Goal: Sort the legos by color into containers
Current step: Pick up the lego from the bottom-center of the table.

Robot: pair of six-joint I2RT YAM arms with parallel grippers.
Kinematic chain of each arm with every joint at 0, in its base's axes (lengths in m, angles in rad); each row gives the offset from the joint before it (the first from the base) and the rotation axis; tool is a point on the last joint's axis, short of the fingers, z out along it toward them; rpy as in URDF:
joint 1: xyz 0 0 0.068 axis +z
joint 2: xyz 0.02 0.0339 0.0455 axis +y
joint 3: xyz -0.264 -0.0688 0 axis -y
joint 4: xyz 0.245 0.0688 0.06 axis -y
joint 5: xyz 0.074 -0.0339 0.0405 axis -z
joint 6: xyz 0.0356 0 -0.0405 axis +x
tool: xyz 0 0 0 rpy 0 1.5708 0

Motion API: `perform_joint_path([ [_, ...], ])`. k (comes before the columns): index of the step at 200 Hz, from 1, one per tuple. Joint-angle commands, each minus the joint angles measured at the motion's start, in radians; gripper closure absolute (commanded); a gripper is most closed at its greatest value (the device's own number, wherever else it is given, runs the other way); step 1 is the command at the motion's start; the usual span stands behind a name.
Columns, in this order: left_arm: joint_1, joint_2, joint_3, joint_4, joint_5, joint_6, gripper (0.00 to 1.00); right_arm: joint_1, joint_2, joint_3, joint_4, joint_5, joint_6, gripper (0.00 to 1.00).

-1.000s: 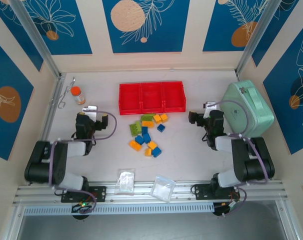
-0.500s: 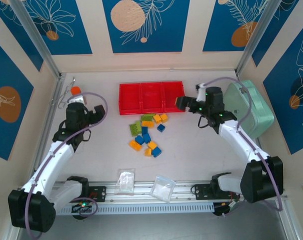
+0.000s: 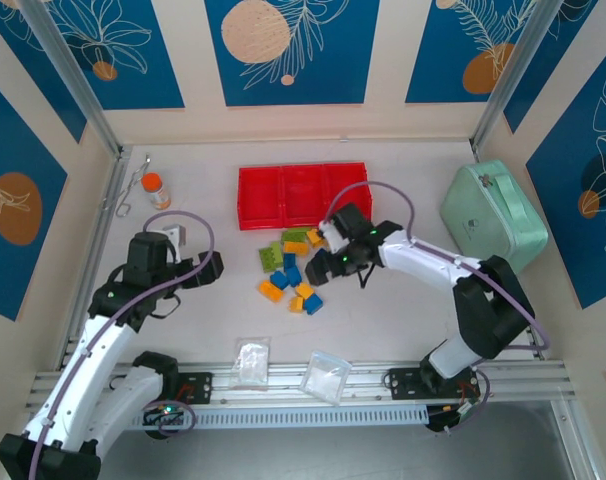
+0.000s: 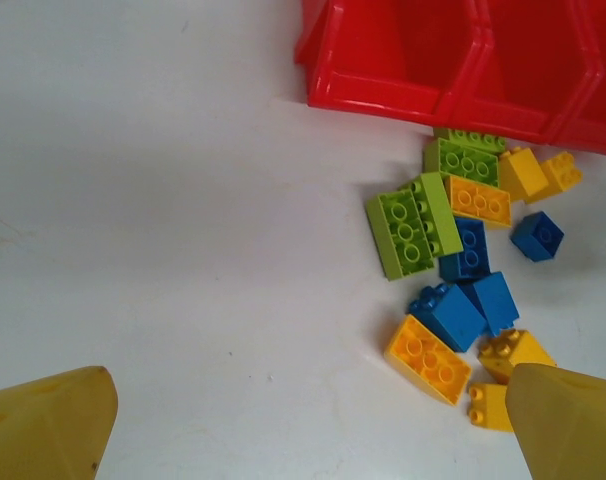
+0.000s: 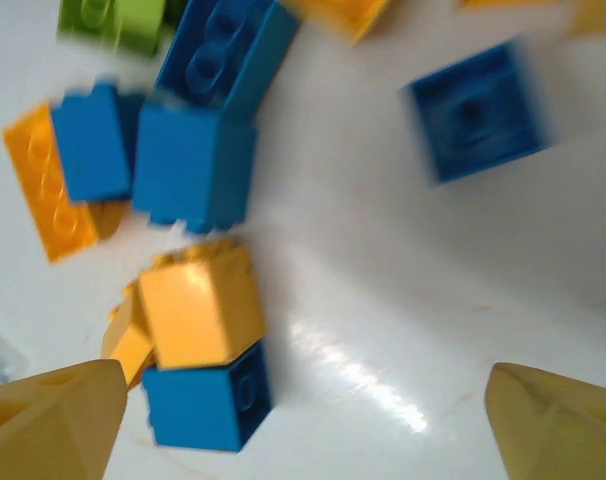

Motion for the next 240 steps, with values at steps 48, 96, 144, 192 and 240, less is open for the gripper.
perform_joint_path([
  [48, -0.007, -0.008, 0.038, -0.089, 0.065, 0.039, 0.01, 0.143, 0.074, 0.005, -0.134, 0.053, -0.004, 0.2],
  [96, -0.007, -0.013, 0.051, -0.111, 0.03, 0.053, 0.01, 0.19, 0.103, -0.008, -0.088, 0.046, 0.017, 0.2],
  [144, -0.008, -0.022, 0.049, -0.113, 0.024, 0.053, 0.01, 0.2, 0.152, 0.006, -0.07, 0.083, 0.049, 0.3],
  [192, -0.008, -0.029, 0.046, -0.116, 0.001, 0.044, 0.01, 0.191, 0.148, 0.003, -0.069, 0.147, 0.08, 0.44],
  [240, -0.009, -0.039, 0.044, -0.117, -0.007, 0.041, 0.01, 0.181, 0.097, -0.013, -0.076, 0.153, 0.058, 0.57],
])
